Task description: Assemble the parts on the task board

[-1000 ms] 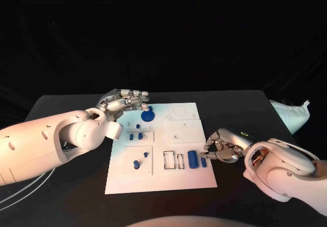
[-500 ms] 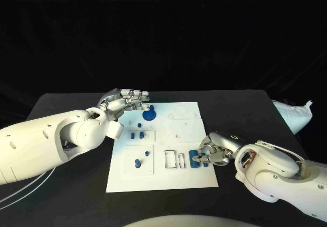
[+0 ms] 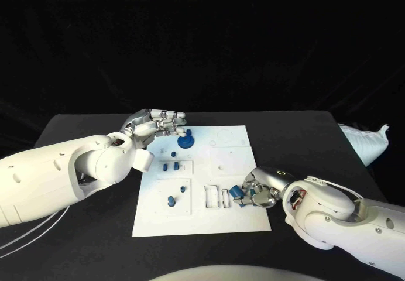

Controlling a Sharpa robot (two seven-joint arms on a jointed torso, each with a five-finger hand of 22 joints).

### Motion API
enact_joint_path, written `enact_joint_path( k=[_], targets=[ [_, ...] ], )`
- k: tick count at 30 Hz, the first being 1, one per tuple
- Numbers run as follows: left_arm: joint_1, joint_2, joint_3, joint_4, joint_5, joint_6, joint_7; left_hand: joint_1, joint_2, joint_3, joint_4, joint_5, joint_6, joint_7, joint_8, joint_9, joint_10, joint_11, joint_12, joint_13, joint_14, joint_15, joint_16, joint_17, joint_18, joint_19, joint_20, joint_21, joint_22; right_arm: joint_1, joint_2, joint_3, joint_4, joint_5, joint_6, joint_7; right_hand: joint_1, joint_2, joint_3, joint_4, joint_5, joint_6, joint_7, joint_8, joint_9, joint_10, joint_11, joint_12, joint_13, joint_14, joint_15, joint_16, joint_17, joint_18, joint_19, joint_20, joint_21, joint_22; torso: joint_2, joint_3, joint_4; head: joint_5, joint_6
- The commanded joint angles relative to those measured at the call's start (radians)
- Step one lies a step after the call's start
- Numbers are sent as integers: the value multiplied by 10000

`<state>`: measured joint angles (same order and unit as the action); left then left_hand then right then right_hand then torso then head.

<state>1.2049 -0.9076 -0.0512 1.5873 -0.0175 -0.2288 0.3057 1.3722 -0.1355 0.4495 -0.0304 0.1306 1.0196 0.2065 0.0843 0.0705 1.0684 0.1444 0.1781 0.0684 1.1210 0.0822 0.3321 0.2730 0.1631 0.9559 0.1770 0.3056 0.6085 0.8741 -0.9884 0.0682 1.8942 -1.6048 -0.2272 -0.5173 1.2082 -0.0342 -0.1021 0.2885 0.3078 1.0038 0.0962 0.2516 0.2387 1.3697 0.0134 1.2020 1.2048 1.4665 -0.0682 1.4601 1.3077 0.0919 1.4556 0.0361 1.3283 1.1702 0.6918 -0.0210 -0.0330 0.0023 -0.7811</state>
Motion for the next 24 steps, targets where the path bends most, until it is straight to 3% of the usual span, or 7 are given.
enact_joint_path(
  k=[1, 9, 14, 18, 24],
  targets=[
    [-1, -14, 2, 35, -41, 204, 17, -18, 106, -51, 13, 55, -29, 5, 53, 1, -53, 0, 59, -14, 59, -25, -49, -13, 173, 86, 15, -29, -9, -59, 110, -10, -123, -241, 501, -146, -3, 62, -55, 7, 53, -44, 0, 43, -11, 46, 11, 46, 25, 709, 79, 53, 726, -137, 23, 29, 23, -22, 1, 7, -7, 32, -17],
    [-1, -39, 2, 53, -41, 232, -9, -32, 102, -69, 20, 53, -40, 12, 49, -1, -66, 6, 57, -16, 65, -20, -68, -15, 171, 90, 18, -38, -25, -113, 360, -11, -296, -300, 543, -175, 3, 77, -64, -1, 63, -42, -2, 54, -1, 48, 11, 57, 43, 707, 80, 50, 721, -134, 16, 31, 14, -36, 7, 7, 3, 55, -41],
    [0, -59, 2, 58, -41, 238, -14, -32, 102, -69, 20, 53, -40, 12, 49, -1, -66, 6, 57, -16, 65, -20, -68, -15, 171, 90, 18, -38, -25, -124, 408, -12, -335, -332, 351, -180, 201, 181, -78, -79, 168, -8, -21, 144, 88, 61, -5, 117, 154, 705, 71, 59, 741, -136, 12, 31, 29, -6, -6, 10, -24, 73, -53],
    [0, -65, 2, 63, -41, 247, -14, -32, 102, -69, 20, 53, -40, 12, 49, -1, -66, 6, 57, -16, 65, -20, -68, -15, 171, 90, 18, -38, -25, -127, 368, -9, -231, -165, -312, -166, 496, 378, -2, -174, 417, 143, -83, 302, 226, 184, -59, 313, 388, 713, 30, 87, 787, -144, 30, 4, 72, 60, -1, 18, -31, 76, -41],
    [-1, -77, 2, 66, -42, 249, -14, -30, 103, -73, 18, 55, -44, 13, 47, -2, -73, 7, 57, -17, 66, -19, -79, -17, 171, 91, 19, -44, -34, -106, 162, 82, 289, 616, -1623, -126, 740, 507, 26, -221, 1225, 158, -126, 399, 396, 257, -107, 397, 545, 718, -13, 107, 820, -151, 42, -44, 97, 96, -2, 17, -19, 77, -18]
  ],
)
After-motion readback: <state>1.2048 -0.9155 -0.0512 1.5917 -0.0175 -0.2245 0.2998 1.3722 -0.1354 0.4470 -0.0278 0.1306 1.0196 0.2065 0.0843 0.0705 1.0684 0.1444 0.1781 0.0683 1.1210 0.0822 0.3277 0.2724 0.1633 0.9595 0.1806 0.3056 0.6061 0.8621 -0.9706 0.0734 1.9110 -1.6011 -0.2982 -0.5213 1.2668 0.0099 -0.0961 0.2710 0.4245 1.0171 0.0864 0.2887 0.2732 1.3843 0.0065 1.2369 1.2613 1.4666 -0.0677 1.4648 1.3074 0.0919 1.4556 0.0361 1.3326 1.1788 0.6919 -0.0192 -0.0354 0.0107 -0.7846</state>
